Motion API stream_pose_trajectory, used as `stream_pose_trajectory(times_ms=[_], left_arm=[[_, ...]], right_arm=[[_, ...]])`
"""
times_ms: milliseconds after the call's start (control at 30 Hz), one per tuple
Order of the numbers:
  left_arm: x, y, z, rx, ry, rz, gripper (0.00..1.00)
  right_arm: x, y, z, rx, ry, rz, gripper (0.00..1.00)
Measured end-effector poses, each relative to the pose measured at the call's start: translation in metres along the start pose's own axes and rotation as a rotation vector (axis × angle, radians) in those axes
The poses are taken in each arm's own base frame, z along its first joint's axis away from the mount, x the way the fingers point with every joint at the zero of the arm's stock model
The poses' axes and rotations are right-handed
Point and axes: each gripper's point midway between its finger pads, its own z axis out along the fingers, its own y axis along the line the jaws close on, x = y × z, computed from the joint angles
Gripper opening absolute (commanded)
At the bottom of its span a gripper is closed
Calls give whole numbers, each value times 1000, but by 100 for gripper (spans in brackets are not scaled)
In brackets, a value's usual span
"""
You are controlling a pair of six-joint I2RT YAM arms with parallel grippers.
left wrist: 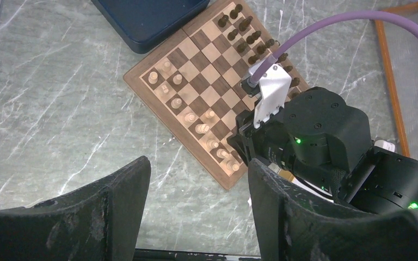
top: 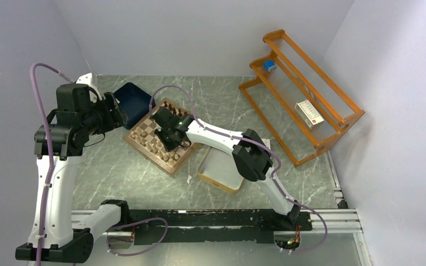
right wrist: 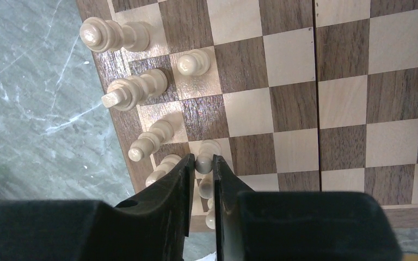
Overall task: Set up the chess pieces on the board
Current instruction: Adjust the chess piece on the chessboard.
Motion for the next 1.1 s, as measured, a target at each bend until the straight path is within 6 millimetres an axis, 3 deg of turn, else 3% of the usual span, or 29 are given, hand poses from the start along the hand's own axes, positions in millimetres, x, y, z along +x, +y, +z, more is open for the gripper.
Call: stream_pose_trajectory(times_ms=[333,567,867,1100], left_arm=[[0,0,0,0,0,0,71],[0,0,0,-2,-1,1,71],[-1,2,0,-8,-3,7,71],[-1,2,0,-10,-4,8,71]], right_arm=[[-6,0,1,5,-25,0,18],[-24,4,2,-5,-66,-1,19],[-19,3,11,-2,-50,0,20],[-19,4,11,-2,-52,6,28]])
